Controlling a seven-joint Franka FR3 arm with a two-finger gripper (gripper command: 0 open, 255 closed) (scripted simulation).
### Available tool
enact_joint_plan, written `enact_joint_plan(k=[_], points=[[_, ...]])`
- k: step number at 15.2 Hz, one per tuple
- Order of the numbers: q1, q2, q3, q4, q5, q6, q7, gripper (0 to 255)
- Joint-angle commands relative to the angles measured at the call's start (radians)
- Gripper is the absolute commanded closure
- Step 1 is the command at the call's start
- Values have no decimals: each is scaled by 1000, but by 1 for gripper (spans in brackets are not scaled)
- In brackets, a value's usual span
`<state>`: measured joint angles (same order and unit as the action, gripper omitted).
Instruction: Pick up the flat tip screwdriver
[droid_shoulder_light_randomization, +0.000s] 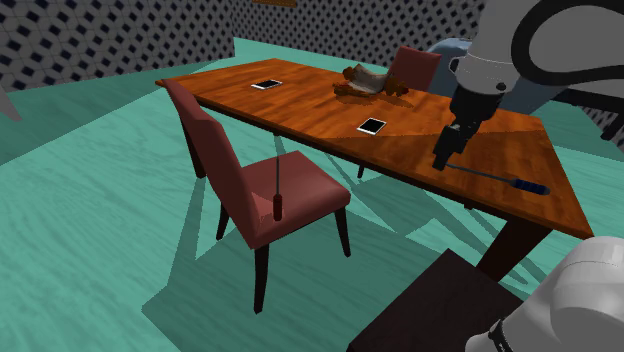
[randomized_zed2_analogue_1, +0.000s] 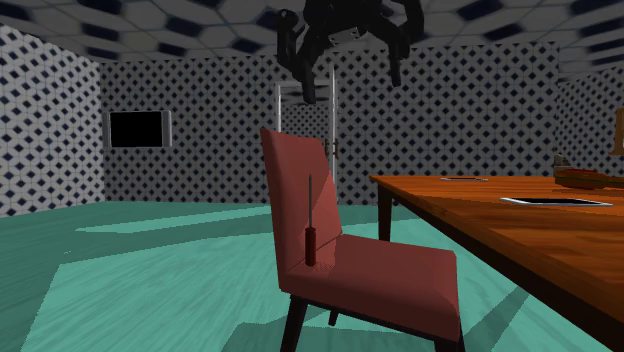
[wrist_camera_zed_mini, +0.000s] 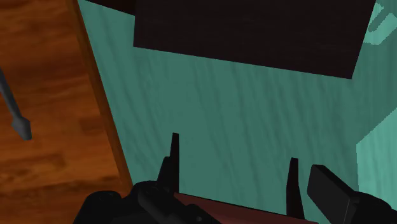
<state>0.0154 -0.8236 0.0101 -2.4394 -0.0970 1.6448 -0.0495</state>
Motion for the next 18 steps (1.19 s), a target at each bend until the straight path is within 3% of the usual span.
enact_joint_plan(k=[1,10,18], points=[[0,0,0,0,0,0,0,0],[46,218,36,-60,40,352,31,0],[76,479,75,-14,54,636,54,0]])
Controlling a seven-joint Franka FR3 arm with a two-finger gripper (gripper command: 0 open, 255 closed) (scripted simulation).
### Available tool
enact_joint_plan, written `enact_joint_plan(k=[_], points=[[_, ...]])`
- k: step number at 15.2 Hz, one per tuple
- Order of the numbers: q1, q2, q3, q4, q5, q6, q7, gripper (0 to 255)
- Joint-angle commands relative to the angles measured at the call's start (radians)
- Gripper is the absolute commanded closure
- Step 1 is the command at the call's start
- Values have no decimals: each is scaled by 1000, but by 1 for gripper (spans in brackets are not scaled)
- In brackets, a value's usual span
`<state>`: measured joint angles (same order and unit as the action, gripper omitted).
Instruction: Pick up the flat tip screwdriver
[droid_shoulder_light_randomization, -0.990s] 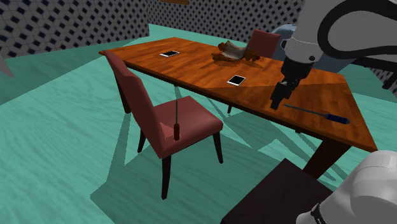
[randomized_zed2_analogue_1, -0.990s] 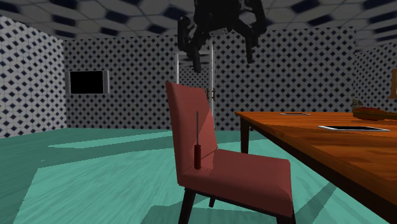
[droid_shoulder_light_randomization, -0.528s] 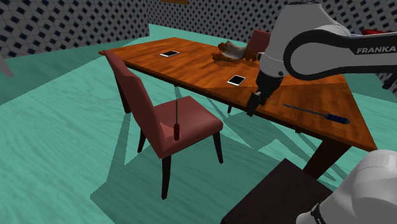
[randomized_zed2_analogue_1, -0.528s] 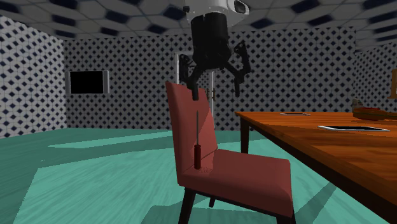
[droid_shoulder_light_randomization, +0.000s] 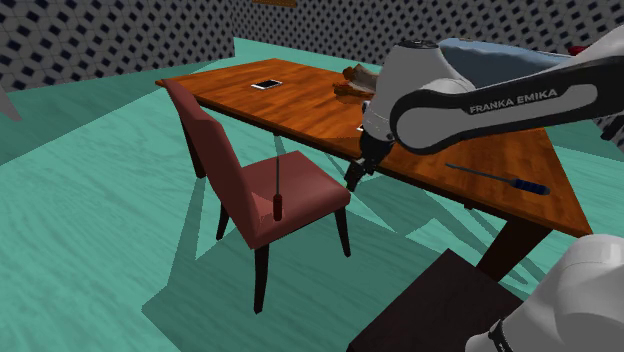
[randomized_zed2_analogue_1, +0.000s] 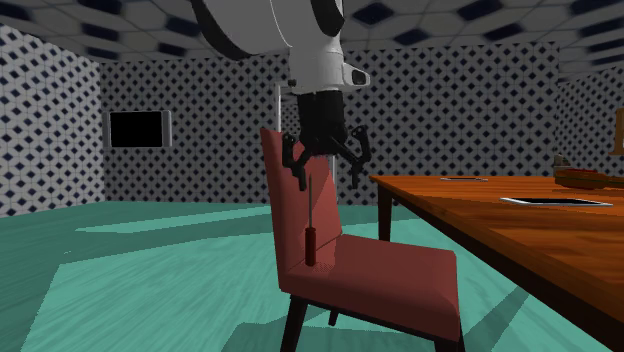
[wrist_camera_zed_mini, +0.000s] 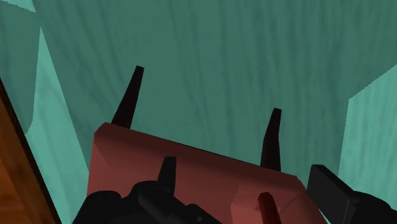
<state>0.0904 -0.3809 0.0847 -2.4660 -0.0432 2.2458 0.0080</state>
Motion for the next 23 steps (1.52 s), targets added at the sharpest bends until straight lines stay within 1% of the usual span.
enact_joint_plan(k=[1,6,10,14,18,23], points=[[4,71,6,25,-1,66,0,0],[17,249,33,106,-15,206,21,0],[28,393,51,193,-42,295,45,0],[46,535,61,300,-80,363,73,0],[73,676,61,426,-119,411,98,0],[83,722,51,428,-137,458,113,0]])
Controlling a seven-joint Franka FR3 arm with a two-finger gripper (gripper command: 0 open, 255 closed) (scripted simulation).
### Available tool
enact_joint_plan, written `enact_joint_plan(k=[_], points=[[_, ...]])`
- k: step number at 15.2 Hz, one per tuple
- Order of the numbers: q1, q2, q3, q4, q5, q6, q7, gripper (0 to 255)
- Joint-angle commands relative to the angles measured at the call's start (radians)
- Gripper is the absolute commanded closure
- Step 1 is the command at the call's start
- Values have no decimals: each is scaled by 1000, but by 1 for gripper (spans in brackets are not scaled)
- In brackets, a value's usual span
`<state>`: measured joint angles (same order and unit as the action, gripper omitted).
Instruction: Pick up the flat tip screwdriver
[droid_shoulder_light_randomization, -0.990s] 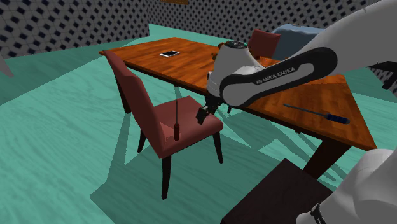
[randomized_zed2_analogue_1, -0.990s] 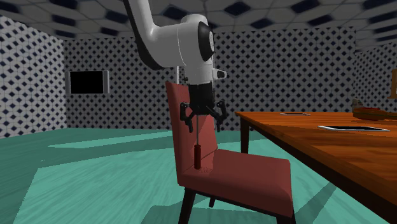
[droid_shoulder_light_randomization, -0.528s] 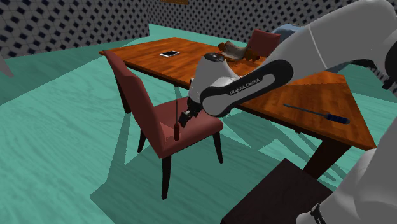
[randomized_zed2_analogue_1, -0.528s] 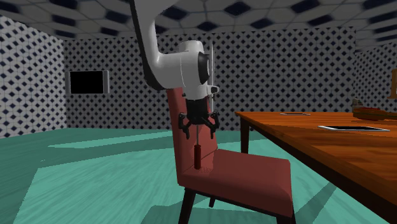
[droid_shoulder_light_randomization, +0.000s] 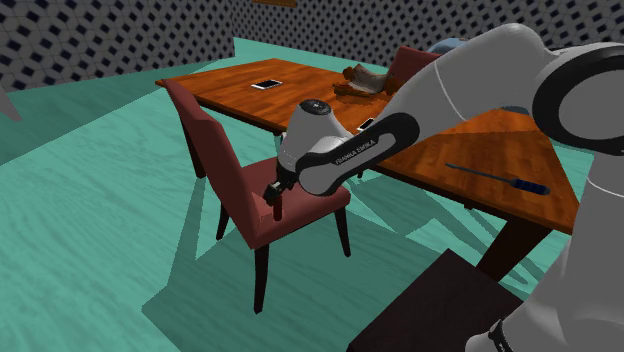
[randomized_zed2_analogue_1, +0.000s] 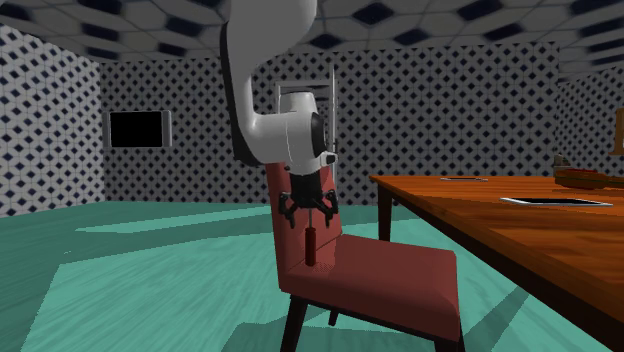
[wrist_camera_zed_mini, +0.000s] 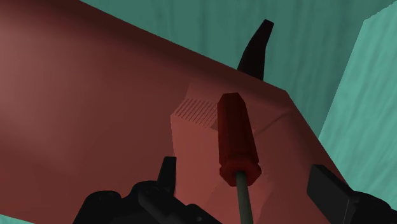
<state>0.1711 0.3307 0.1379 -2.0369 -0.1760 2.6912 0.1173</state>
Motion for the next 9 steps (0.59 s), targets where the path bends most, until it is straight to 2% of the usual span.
enact_joint_plan(k=[1,5,6,9], points=[[4,19,-5,-3,-9,23,8,0],[9,43,-12,-7,-19,51,17,0],[9,42,-12,-7,-19,50,16,255],[9,42,-12,-8,-19,50,16,255]])
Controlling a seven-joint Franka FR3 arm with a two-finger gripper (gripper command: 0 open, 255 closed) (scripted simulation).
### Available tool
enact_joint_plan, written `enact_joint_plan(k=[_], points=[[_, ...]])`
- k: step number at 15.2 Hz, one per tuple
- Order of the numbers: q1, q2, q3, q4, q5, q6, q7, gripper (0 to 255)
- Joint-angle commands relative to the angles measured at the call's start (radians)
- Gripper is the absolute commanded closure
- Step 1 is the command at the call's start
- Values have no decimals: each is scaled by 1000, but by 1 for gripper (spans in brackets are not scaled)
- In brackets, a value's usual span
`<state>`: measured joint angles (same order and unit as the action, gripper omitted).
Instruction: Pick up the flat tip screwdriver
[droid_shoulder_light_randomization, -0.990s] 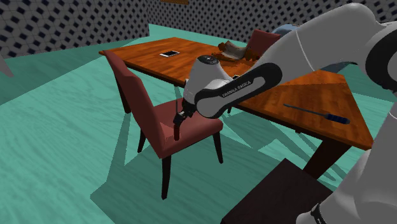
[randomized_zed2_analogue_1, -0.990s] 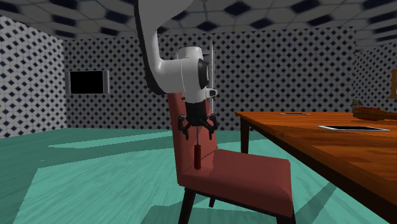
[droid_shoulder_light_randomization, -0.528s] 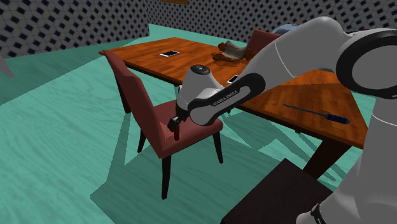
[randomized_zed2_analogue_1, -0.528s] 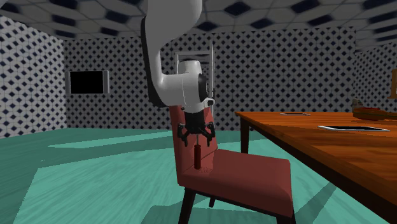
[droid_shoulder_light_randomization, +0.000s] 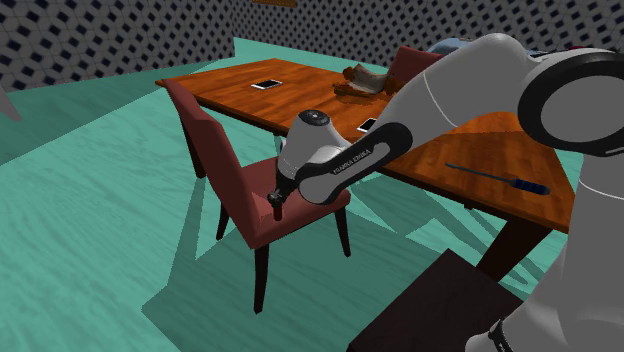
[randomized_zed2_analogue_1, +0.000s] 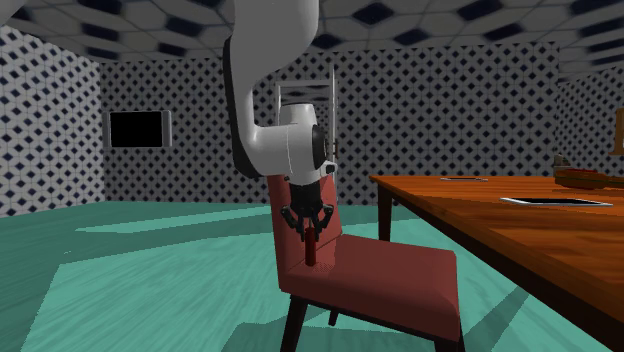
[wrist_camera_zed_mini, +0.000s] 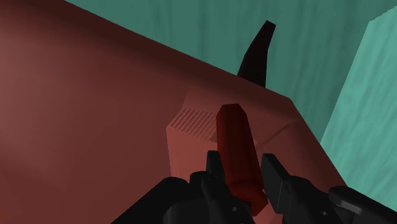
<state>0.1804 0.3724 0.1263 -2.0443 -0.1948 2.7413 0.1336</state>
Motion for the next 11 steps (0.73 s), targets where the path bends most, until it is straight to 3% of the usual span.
enact_joint_plan(k=[1,11], points=[[0,0,-1,0,0,0,0,255],[-10,-44,13,9,20,-53,-17,255]])
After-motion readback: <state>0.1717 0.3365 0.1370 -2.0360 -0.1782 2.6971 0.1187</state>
